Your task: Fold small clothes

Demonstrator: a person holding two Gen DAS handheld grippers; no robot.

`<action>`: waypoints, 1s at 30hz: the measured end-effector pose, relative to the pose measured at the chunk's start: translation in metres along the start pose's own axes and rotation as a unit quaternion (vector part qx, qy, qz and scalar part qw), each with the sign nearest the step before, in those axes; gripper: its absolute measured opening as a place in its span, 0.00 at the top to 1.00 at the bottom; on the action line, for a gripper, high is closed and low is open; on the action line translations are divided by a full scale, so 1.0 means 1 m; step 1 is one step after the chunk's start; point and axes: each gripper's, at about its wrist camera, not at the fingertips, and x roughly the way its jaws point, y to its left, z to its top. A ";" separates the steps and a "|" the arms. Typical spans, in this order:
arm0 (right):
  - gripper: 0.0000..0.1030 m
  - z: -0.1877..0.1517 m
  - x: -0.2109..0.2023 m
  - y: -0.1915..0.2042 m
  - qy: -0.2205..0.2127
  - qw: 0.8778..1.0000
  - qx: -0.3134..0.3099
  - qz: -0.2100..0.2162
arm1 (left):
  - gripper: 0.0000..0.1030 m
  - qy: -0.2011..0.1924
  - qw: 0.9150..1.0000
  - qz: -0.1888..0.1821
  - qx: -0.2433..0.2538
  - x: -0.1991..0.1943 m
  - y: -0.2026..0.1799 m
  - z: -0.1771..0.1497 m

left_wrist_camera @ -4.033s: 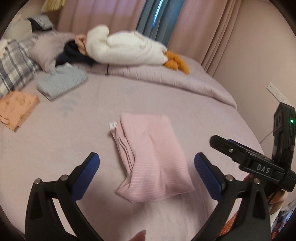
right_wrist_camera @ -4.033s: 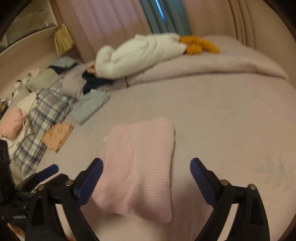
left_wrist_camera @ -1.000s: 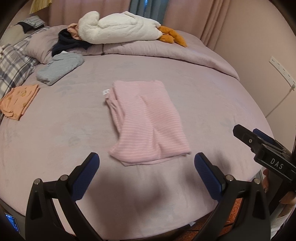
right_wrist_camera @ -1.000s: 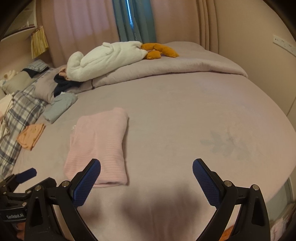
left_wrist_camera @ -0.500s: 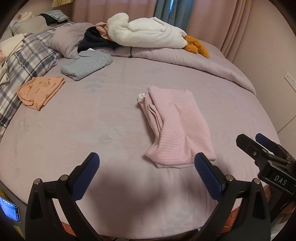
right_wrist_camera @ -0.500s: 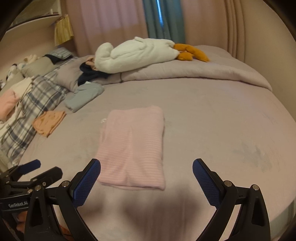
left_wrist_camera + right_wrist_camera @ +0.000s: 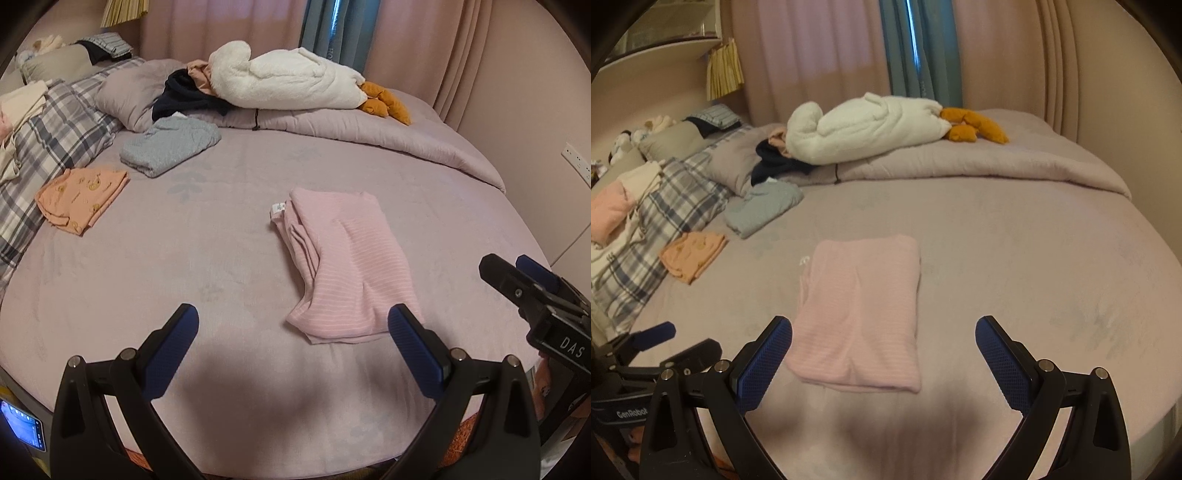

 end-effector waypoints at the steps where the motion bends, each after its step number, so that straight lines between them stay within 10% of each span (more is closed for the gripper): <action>1: 0.04 0.001 -0.001 0.000 -0.003 1.000 -0.001 0.000 | 0.00 -0.003 1.000 0.000 0.002 -0.002 -0.001 0.001; 17: 0.04 0.015 -0.020 0.003 -0.053 0.999 -0.005 0.001 | 0.00 -0.055 0.998 -0.003 0.021 -0.026 -0.014 0.014; 30: 0.04 0.001 -0.002 -0.001 -0.007 1.000 0.003 -0.005 | 0.00 -0.002 1.000 -0.006 0.015 0.001 -0.015 0.004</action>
